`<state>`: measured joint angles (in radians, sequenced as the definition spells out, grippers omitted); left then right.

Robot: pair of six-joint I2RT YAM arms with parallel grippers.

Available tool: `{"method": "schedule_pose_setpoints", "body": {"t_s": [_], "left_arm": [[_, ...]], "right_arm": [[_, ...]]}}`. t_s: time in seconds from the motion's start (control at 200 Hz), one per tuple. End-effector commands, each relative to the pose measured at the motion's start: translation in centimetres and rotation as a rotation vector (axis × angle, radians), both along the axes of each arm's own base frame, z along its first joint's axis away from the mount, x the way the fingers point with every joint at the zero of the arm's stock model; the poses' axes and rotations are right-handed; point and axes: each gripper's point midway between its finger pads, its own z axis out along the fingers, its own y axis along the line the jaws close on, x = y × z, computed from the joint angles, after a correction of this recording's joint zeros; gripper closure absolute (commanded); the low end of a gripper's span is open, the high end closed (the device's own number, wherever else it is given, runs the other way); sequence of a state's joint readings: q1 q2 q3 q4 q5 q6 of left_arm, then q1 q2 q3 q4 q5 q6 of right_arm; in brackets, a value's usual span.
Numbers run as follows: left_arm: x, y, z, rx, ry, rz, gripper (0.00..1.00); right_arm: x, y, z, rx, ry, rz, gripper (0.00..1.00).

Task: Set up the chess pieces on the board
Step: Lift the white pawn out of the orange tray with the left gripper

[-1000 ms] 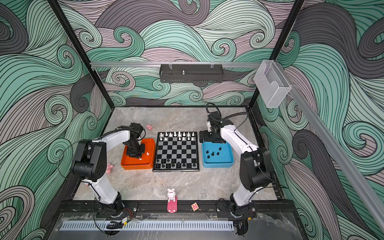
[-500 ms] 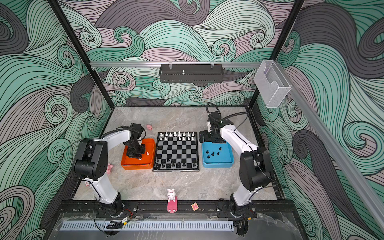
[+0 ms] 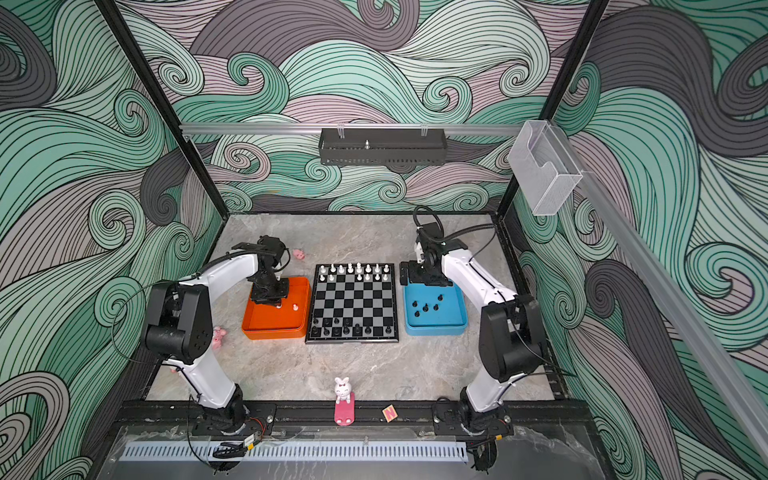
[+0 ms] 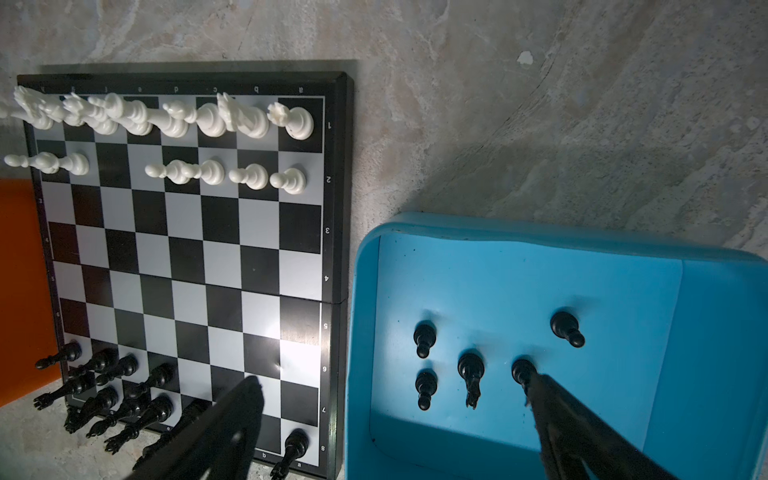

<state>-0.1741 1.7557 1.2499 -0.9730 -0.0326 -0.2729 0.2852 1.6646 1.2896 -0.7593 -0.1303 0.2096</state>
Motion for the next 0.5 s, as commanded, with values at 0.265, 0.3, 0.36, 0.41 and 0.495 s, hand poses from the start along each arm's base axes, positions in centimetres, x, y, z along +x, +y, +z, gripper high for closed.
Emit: {"method": "schedule_pose_setpoints", "body": {"t_s": [0.265, 0.3, 0.36, 0.41, 0.495], "left_arm": [[4.1, -4.7, 5.5, -0.030, -0.145, -0.101, 0.89], [4.7, -5.5, 5.8, -0.036, -0.158, -0.114, 0.89], [5.8, -7.2, 6.2, -0.049, -0.179, -0.139, 0.89], [6.6, -8.7, 6.5, -0.063, -0.194, -0.161, 0.88], [8.1, -11.2, 7.3, -0.085, -0.233, -0.204, 0.89]], "right_arm": [[-0.1, -0.6, 0.5, -0.011, -0.010, -0.005, 0.00], [-0.1, -0.5, 0.5, -0.008, -0.010, -0.002, 0.00], [-0.1, -0.6, 0.6, -0.009, -0.015, -0.006, 0.00], [-0.2, -0.7, 0.7, -0.012, -0.017, -0.007, 0.00], [-0.4, -0.8, 0.6, -0.014, -0.012, -0.007, 0.00]]}}
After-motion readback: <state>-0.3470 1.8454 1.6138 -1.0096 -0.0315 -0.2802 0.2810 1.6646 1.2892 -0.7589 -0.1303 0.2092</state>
